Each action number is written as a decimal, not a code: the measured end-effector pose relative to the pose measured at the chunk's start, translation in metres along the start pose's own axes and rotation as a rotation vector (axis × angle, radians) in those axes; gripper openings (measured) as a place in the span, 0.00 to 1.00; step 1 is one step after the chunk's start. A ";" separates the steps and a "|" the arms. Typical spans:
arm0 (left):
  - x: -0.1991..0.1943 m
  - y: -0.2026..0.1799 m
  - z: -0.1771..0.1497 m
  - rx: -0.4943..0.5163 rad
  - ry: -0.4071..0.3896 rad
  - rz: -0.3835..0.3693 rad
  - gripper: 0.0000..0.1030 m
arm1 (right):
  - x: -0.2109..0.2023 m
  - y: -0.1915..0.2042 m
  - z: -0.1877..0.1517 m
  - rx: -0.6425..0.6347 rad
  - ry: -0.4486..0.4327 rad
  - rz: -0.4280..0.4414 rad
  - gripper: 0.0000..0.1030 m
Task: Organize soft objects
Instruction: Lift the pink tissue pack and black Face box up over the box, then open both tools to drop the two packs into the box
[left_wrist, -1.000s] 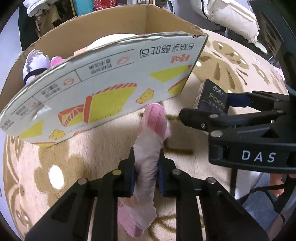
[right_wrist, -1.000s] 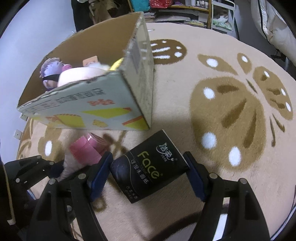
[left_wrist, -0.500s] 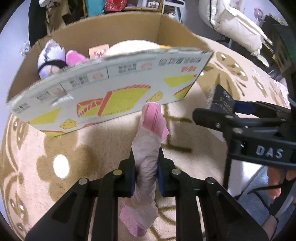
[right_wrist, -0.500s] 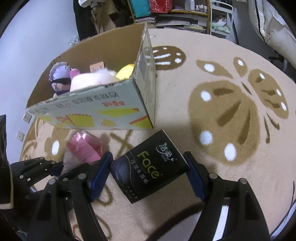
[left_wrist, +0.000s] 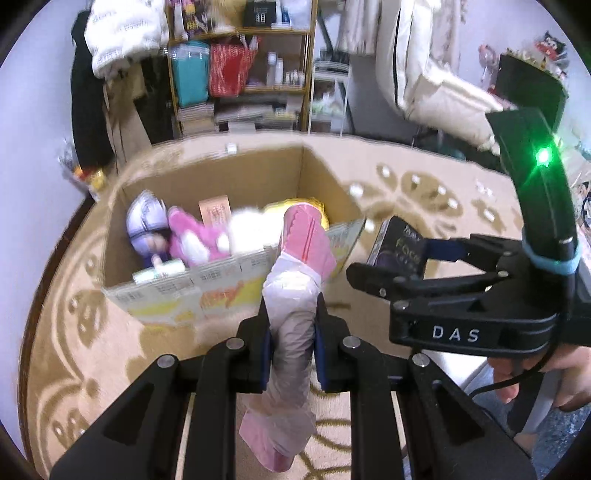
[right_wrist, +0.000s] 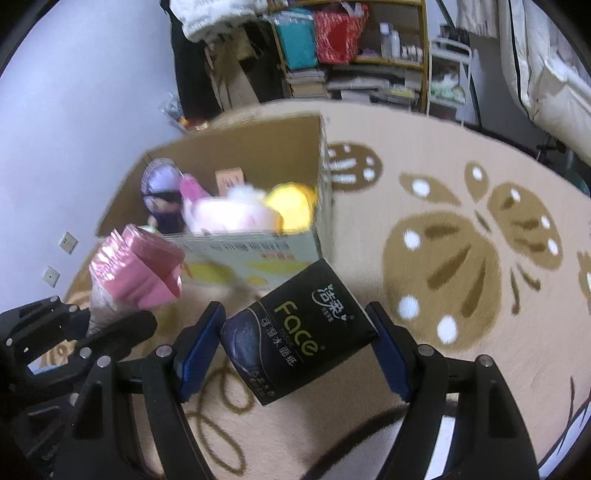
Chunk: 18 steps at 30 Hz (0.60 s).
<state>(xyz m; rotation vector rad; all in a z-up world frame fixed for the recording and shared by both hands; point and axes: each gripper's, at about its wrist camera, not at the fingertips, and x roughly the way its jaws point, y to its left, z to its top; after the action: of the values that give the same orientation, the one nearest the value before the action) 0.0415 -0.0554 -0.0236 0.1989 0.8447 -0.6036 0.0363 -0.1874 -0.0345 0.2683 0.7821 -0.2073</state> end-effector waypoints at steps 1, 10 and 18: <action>-0.003 -0.001 0.004 0.003 -0.014 0.005 0.17 | -0.005 0.002 0.003 -0.004 -0.019 0.002 0.79; -0.026 0.008 0.037 0.014 -0.142 0.052 0.17 | -0.031 0.007 0.033 -0.011 -0.145 0.018 0.79; -0.008 0.033 0.061 -0.021 -0.162 0.128 0.17 | -0.020 0.014 0.061 -0.044 -0.181 0.021 0.79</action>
<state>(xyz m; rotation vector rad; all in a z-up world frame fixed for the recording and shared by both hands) 0.0955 -0.0489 0.0205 0.1808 0.6762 -0.4836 0.0665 -0.1912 0.0236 0.2126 0.6035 -0.1914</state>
